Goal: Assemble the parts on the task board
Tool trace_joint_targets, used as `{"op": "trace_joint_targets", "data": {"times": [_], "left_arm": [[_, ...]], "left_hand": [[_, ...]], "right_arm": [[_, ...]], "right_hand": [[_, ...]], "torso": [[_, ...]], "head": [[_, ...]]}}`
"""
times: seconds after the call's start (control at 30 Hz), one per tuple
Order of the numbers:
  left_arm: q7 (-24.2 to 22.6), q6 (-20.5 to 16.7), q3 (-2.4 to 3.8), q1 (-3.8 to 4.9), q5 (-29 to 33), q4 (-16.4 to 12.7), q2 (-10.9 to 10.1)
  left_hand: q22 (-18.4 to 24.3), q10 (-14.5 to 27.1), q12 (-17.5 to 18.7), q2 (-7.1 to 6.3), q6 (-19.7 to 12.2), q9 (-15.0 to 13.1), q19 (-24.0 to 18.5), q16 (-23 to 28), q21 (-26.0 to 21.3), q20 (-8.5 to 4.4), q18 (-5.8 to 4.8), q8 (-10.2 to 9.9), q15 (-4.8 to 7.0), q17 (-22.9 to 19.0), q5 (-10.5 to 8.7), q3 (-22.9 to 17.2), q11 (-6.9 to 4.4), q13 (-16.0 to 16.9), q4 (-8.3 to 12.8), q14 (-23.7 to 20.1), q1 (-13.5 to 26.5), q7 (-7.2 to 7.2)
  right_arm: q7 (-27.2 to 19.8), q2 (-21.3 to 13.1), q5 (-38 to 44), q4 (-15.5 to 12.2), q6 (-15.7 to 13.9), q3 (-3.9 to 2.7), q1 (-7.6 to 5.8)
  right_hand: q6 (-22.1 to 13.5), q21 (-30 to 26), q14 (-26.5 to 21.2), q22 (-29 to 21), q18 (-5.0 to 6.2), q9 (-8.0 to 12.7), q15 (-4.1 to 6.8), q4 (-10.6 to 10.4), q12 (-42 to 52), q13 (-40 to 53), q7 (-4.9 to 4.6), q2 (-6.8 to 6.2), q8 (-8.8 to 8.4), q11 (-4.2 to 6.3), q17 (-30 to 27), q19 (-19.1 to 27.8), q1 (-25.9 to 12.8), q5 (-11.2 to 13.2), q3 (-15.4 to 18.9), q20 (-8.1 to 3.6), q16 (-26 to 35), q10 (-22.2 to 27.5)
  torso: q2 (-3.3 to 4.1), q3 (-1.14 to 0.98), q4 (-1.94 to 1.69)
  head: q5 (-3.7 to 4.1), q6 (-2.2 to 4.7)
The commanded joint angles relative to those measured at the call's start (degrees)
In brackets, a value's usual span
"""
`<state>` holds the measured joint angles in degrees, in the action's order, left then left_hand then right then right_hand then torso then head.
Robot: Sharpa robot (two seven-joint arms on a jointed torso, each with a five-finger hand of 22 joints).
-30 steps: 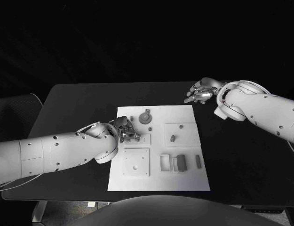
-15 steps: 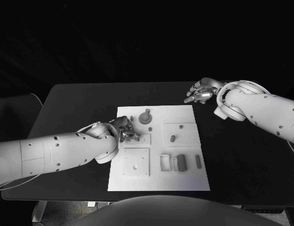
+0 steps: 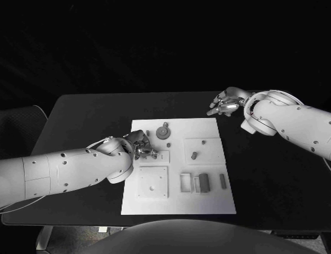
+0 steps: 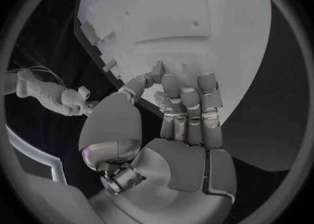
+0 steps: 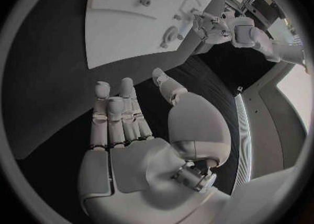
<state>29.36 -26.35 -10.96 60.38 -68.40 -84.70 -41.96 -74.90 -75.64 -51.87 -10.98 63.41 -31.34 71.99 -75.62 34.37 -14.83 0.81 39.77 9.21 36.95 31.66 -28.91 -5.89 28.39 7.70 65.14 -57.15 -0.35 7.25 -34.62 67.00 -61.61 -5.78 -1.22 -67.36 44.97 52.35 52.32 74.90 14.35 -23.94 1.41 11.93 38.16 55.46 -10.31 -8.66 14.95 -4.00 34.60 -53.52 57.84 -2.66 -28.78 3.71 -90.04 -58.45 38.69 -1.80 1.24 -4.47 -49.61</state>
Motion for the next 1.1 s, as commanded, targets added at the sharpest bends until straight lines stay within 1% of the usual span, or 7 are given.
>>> {"op": "trace_joint_targets", "data": {"times": [0.03, 0.3, 0.43, 0.6, 0.77, 0.83, 1.1], "left_arm": [[-0.6, 2.3, -0.07, -0.06, 0.2, 0.0, 0.2], [-0.9, 3.0, -0.07, -0.06, 0.8, 0.0, 0.2], [-1.0, 2.9, -0.09, -0.06, 1.0, 0.1, 0.2], [-1.1, 2.8, -0.09, -0.06, 1.4, 0.1, 0.2], [-1.0, 2.8, -0.09, -0.06, 1.5, 0.1, 0.2], [-0.9, 2.9, -0.1, -0.06, 1.5, 0.1, 0.2], [-0.9, 2.7, -0.1, -0.06, 1.5, 0.2, 0.2]], "left_hand": [[-1.2, 0.1, -0.4, 0.23, 0.1, -0.4, -0.2, -0.2, 0.4, -0.33, 0.4, 0.2, 0.74, 0.0, -0.35, -7.1, -0.28, 0.1, 7.1, 0.2, -0.9, 0.15], [-1.2, 0.6, -0.9, -1.08, -0.3, -1.5, -0.4, -0.5, 0.6, -0.42, 0.35, 0.4, 0.86, 0.0, -2.69, -5.0, -0.3, 0.2, 6.1, -0.1, 0.5, 0.13], [-1.1, 0.8, -1.2, -1.49, -0.4, -2.1, -0.6, -0.6, 0.6, -0.49, 0.36, 0.3, 0.95, 0.0, -5.87, -3.6, -0.34, 0.2, 5.9, -0.3, 0.6, 0.08], [-1.1, 1.0, -1.4, -2.71, -0.4, -2.8, -0.8, -0.7, 0.6, -0.59, 0.36, 0.1, 1.06, -0.2, -12.79, -2.1, -0.37, 0.0, 4.8, -0.4, 1.1, 0.06], [-1.0, 1.0, -1.5, -2.98, -0.4, -3.1, -0.8, -0.8, 0.5, -0.62, 0.37, 0.0, 1.09, -0.3, -15.01, -1.5, -0.38, -0.1, 4.4, -0.4, 1.1, 0.05], [-1.0, 1.0, -1.5, -3.24, -0.4, -3.2, -0.8, -0.8, 0.4, -0.63, 0.37, -0.1, 1.12, -0.4, -17.45, -1.3, -0.39, -0.2, 4.2, -0.4, 1.2, 0.04], [-1.0, 1.0, -1.5, -3.17, -0.4, -3.3, -0.8, -0.8, 0.4, -0.65, 0.39, -0.2, 1.14, -0.4, -18.13, -1.3, -0.4, -0.2, 4.0, -0.4, 1.0, 0.03]], "right_arm": [[-0.3, 0.0, 0.2, 0.0, 0.7, -0.02, 0.02], [-0.3, 0.0, 0.2, 0.0, 0.7, -0.02, 0.02], [-0.3, 0.0, 0.2, 0.0, 0.7, -0.02, 0.02], [-0.3, 0.0, 0.2, 0.0, 0.9, -0.02, 0.02], [-0.3, 0.0, 0.2, 0.0, 0.9, -0.02, 0.02], [-0.3, 0.0, 0.2, 0.0, 0.9, -0.02, 0.02], [-0.3, 0.0, 0.2, 0.0, 0.9, -0.02, 0.02]], "right_hand": [[0.1, -0.4, 0.0, 0.8, 0.65, 0.1, 0.3, -0.4, 0.2, -0.1, -0.39, 0.02, -0.34, -0.27, -0.1, 0.4, -0.4, -0.3, 0.0, -0.06, -0.1, 0.1], [0.1, -0.4, 0.0, 0.8, 0.65, 0.1, 0.3, -0.5, 0.2, -0.1, -0.39, 0.02, -0.34, -0.27, -0.1, 0.4, -0.4, -0.3, 0.0, -0.06, -0.1, 0.1], [0.1, -0.4, 0.0, 0.8, 0.65, 0.1, 0.3, -0.5, 0.2, -0.1, -0.39, 0.01, -0.34, -0.27, -0.1, 0.4, -0.4, -0.3, 0.0, -0.06, -0.1, 0.1], [0.1, -0.4, 0.0, 0.9, 0.65, 0.1, 0.3, -0.5, 0.3, -0.1, -0.39, 0.01, -0.34, -0.27, -0.1, 0.4, -0.4, -0.3, 0.0, -0.06, -0.1, 0.1], [0.1, -0.4, 0.0, 0.8, 0.65, 0.1, 0.3, -0.5, 0.3, -0.1, -0.39, 0.01, -0.34, -0.27, -0.1, 0.4, -0.5, -0.3, 0.0, -0.05, -0.1, 0.1], [0.1, -0.4, 0.0, 0.8, 0.65, 0.1, 0.3, -0.5, 0.3, -0.1, -0.39, 0.01, -0.34, -0.28, -0.1, 0.4, -0.5, -0.3, 0.0, -0.05, -0.1, 0.1], [0.1, -0.4, 0.0, 0.8, 0.65, 0.1, 0.3, -0.5, 0.3, -0.1, -0.4, 0.0, -0.34, -0.28, -0.1, 0.4, -0.5, -0.3, 0.0, -0.05, -0.1, 0.1]], "torso": [[-0.02, 0.0, 0.01], [-0.01, 0.04, -0.02], [-0.01, 0.04, -0.03], [-0.01, 0.03, -0.02], [-0.01, 0.03, 0.0], [-0.01, 0.03, 0.0], [0.0, 0.01, 0.0]], "head": [[0.03, -0.02], [0.09, -0.08], [0.08, -0.09], [0.09, -0.11], [0.08, -0.1], [0.08, -0.11], [0.09, -0.09]]}}
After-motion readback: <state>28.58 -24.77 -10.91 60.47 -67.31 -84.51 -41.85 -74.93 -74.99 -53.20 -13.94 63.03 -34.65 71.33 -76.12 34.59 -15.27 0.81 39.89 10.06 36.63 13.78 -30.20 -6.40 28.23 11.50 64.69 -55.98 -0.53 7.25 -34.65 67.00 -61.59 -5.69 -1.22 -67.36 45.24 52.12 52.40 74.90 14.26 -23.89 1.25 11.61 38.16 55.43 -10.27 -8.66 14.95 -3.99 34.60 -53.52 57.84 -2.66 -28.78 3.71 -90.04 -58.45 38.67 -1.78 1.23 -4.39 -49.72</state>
